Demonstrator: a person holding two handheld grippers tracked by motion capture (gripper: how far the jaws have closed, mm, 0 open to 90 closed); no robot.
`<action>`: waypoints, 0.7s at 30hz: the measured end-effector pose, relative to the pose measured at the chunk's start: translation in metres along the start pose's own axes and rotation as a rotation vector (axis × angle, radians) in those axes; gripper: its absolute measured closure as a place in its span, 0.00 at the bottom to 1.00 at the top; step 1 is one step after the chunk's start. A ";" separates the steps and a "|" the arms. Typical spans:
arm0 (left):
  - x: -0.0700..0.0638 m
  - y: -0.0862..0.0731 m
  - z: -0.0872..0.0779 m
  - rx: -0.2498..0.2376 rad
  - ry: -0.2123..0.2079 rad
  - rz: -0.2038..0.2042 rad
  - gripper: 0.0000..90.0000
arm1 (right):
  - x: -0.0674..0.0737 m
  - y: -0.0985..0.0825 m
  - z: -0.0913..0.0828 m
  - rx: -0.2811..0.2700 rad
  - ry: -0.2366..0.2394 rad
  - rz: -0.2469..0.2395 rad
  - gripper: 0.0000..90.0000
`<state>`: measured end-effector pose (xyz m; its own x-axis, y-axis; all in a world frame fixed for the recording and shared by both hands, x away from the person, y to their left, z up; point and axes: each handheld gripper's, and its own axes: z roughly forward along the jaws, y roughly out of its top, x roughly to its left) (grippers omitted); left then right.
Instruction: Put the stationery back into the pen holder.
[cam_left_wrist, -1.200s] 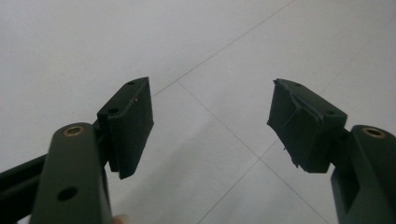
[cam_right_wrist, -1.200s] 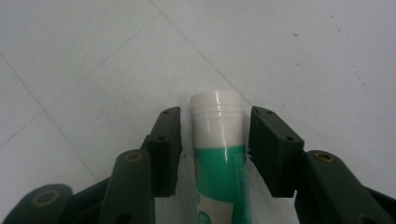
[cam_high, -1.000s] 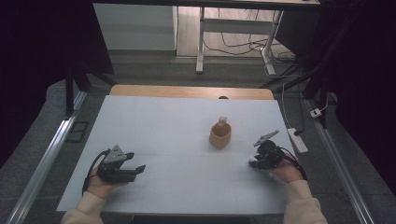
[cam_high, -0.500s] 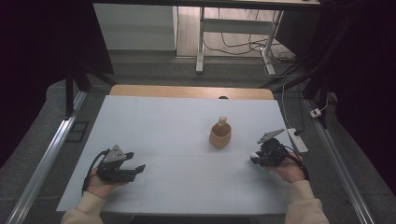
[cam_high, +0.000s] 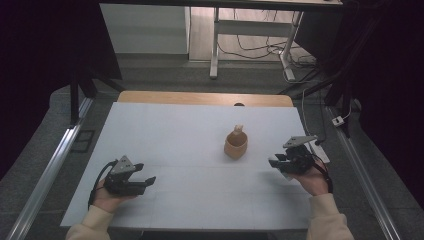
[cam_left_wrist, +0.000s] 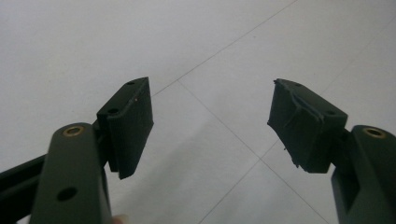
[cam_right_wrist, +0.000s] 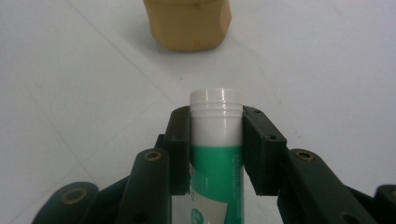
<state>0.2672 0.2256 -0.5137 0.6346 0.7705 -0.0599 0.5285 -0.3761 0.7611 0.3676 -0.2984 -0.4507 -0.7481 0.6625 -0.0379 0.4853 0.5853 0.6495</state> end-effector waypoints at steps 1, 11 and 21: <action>0.000 0.000 0.000 0.000 0.000 -0.001 0.33 | 0.000 0.000 -0.001 -0.014 -0.004 0.004 0.72; -0.001 0.000 0.001 0.002 0.000 0.001 0.33 | 0.006 0.009 -0.018 -0.152 -0.028 0.019 0.72; -0.001 0.000 0.001 0.004 0.003 0.005 0.33 | 0.015 0.018 -0.034 -0.287 -0.058 0.018 0.72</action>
<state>0.2668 0.2242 -0.5142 0.6351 0.7705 -0.0542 0.5276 -0.3815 0.7590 0.3495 -0.2936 -0.4132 -0.7095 0.7019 -0.0620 0.3447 0.4225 0.8382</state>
